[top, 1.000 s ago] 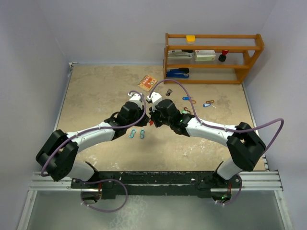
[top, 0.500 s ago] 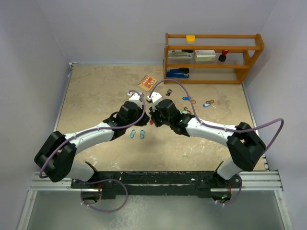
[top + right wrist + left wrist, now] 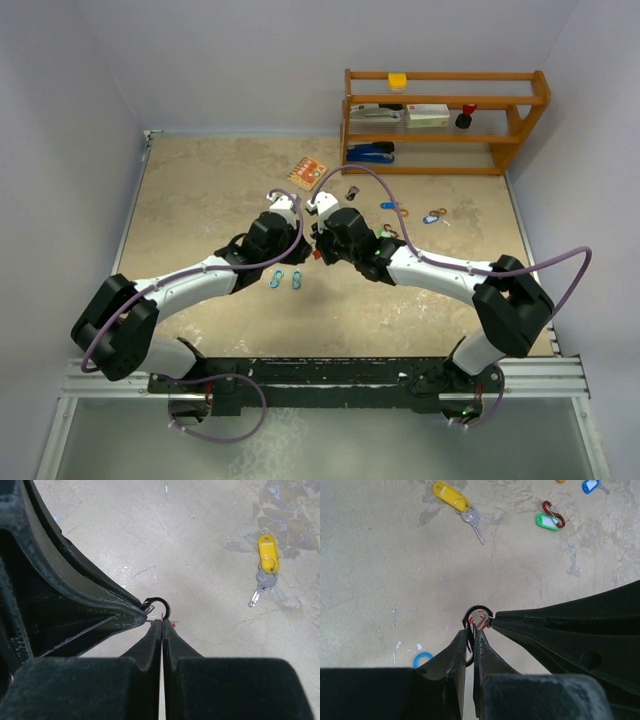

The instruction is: Put the keys on the keyring

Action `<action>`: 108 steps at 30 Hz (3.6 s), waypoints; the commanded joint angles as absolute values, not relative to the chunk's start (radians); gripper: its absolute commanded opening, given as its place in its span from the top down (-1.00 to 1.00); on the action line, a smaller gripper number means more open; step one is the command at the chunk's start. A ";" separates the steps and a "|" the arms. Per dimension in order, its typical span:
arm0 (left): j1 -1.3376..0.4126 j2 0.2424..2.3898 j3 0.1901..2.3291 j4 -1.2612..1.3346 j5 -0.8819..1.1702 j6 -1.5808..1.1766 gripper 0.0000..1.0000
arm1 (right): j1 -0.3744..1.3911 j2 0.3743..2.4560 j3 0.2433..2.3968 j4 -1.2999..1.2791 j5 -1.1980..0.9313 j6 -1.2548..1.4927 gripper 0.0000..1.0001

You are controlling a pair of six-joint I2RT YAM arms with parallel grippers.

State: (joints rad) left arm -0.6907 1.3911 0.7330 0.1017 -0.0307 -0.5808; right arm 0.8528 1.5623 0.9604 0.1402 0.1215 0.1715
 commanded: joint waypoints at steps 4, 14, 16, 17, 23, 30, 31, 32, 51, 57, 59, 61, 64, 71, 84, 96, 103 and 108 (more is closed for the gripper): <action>-0.699 1.350 0.750 0.103 -0.015 -0.549 1.00 | 0.859 1.517 0.974 0.148 0.155 0.152 1.00; -0.699 1.341 0.753 0.094 -0.023 -0.547 1.00 | 0.859 1.509 0.972 0.134 0.211 0.127 1.00; -0.699 1.340 0.754 0.091 -0.023 -0.546 1.00 | 0.859 1.507 0.972 0.130 0.226 0.120 1.00; -0.699 1.340 0.754 0.091 -0.020 -0.546 0.95 | 0.859 1.504 0.971 0.129 0.233 0.117 1.00; -0.699 1.337 0.754 0.094 -0.017 -0.547 0.21 | 0.859 1.491 0.965 0.135 0.250 0.108 1.00; -0.699 1.330 0.756 0.098 -0.014 -0.548 0.13 | 0.859 1.491 0.965 0.136 0.255 0.104 1.00; -0.698 1.330 0.758 0.097 -0.016 -0.547 0.13 | 0.860 1.492 0.964 0.135 0.256 0.104 1.00; -0.699 1.330 0.758 0.096 -0.020 -0.547 0.13 | 0.859 1.495 0.965 0.134 0.257 0.104 1.00; -0.594 1.121 0.655 -0.027 -0.406 -0.703 -0.32 | 0.858 1.714 1.073 0.027 0.154 0.226 -0.02; -0.592 1.113 0.641 -0.032 -0.411 -0.706 -0.32 | 0.858 1.781 1.133 0.025 0.136 0.230 -0.05; -0.591 1.113 0.637 -0.030 -0.412 -0.707 -0.32 | 0.858 1.797 1.145 0.027 0.139 0.227 -0.06; -0.592 1.115 0.636 -0.028 -0.412 -0.707 -0.32 | 0.858 1.815 1.160 0.027 0.142 0.223 -0.06; -0.590 1.115 0.634 -0.028 -0.413 -0.707 -0.32 | 0.857 1.851 1.193 0.008 0.147 0.216 -0.06; -0.587 1.099 0.628 -0.036 -0.419 -0.705 -0.32 | 0.841 1.910 1.234 0.000 0.136 0.216 -0.04; -0.581 1.105 0.623 -0.031 -0.414 -0.704 -0.32 | 0.818 1.939 1.238 0.009 0.105 0.216 0.46; -0.580 1.123 0.632 -0.025 -0.403 -0.703 -0.32 | 0.817 1.798 1.164 0.072 0.172 0.230 1.00; -0.580 1.139 0.641 -0.014 -0.392 -0.701 -0.32 | 0.816 1.557 1.060 0.144 0.318 0.223 1.00; -0.580 1.145 0.641 -0.010 -0.385 -0.703 -0.32 | 0.816 1.387 1.002 0.167 0.437 0.198 1.00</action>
